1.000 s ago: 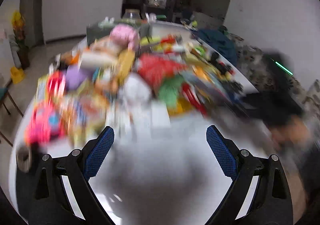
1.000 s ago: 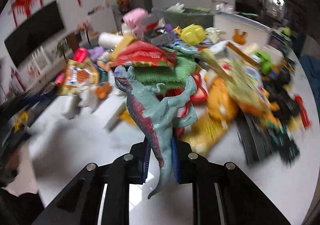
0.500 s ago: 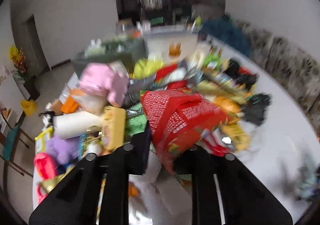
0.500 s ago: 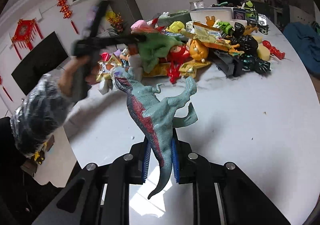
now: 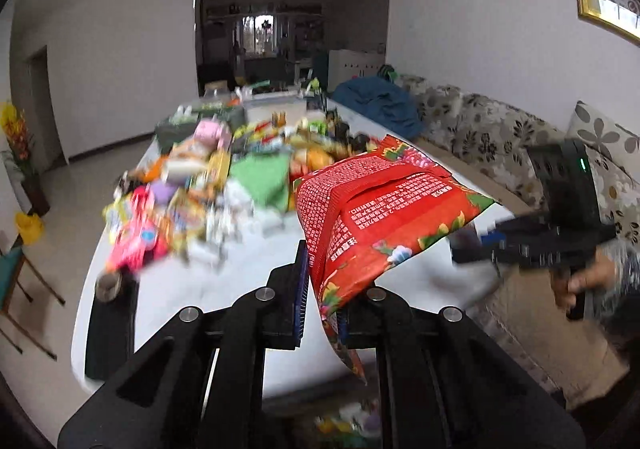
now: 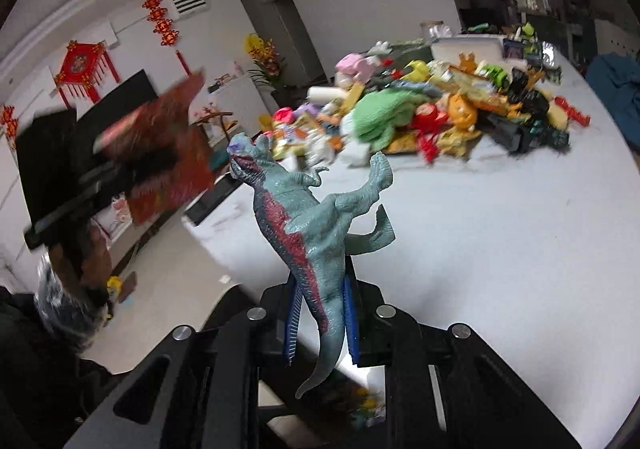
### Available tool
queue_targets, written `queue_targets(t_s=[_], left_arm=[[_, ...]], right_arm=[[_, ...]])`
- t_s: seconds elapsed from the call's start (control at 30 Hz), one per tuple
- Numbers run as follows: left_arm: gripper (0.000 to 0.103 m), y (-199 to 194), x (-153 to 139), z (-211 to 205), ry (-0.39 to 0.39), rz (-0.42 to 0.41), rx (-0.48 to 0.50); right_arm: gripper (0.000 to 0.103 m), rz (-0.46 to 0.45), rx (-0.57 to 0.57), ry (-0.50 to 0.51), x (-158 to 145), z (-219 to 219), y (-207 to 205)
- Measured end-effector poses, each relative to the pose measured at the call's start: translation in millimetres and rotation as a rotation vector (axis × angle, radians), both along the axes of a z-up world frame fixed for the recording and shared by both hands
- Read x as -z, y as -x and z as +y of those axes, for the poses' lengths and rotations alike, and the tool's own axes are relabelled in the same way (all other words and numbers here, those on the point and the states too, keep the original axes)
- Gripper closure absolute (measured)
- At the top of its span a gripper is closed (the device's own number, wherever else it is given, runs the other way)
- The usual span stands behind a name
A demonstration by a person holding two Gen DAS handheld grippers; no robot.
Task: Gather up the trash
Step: 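Grasp red snack bag with left tool while right tool grasps dinosaur toy, drop both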
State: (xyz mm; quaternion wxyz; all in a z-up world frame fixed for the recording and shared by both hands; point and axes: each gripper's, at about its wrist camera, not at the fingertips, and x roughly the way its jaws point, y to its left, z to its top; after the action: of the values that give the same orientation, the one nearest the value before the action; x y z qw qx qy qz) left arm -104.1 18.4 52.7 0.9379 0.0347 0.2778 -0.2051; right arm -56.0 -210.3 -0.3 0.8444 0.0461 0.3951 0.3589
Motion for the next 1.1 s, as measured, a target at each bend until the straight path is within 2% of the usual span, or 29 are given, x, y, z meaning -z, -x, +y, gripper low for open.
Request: queue_targets(t_s=[0.13,0.2,0.3,0.4,0.43,0.47,0.5,0.53,0.6,0.63,0.7,0.77,0.83,0.93,1.03,1.1], left_arm=[[0.092,40,41,10,-0.023,0.107,0.017],[0.092,56,76,9,-0.063,0.183,0.038],[0.092,61,133,5,-0.098,0.319,0.068],[0.091,49,197,-2,-0.157,0.441,0.086],[0.082,42,217,-4,-0.171,0.483,0.087],[0.077,33,242,-6,-0.208,0.525,0.072],[0.059,27,259,-8,-0.247,0.547,0.046],[0.048,20,276,-10,-0.282,0.575,0.035],[0.048,10,299,-14,-0.344,0.617,-0.007],[0.048,9,303,-14,-0.358,0.627,-0.021],[0.046,8,294,-12,-0.363,0.593,-0.045],[0.036,11,278,-8,-0.347,0.558,-0.066],[0.034,17,259,-3,-0.319,0.536,-0.087],[0.033,22,218,-1,-0.304,0.462,-0.117],[0.025,24,173,-1,-0.321,0.372,-0.155],[0.025,19,148,-1,-0.317,0.330,-0.166]], right_arm=[[0.084,0.079,-0.058,0.044,20,16,43],[0.084,0.122,-0.097,0.083,36,26,60],[0.084,0.239,-0.165,0.129,77,45,81],[0.084,0.318,-0.207,0.218,124,65,85],[0.084,0.354,-0.215,0.251,146,72,82],[0.074,0.397,-0.226,0.287,169,78,77],[0.048,0.426,-0.228,0.318,184,82,73],[0.037,0.456,-0.224,0.386,206,89,69],[0.041,0.457,-0.214,0.473,223,95,66],[0.041,0.454,-0.218,0.474,222,96,67],[0.041,0.437,-0.225,0.432,207,93,70],[0.041,0.373,-0.217,0.389,174,88,74],[0.040,0.318,-0.200,0.332,140,80,75],[0.037,0.198,-0.153,0.247,81,66,69],[0.027,0.070,-0.081,0.157,25,52,49],[0.025,0.009,-0.033,0.156,7,48,31]])
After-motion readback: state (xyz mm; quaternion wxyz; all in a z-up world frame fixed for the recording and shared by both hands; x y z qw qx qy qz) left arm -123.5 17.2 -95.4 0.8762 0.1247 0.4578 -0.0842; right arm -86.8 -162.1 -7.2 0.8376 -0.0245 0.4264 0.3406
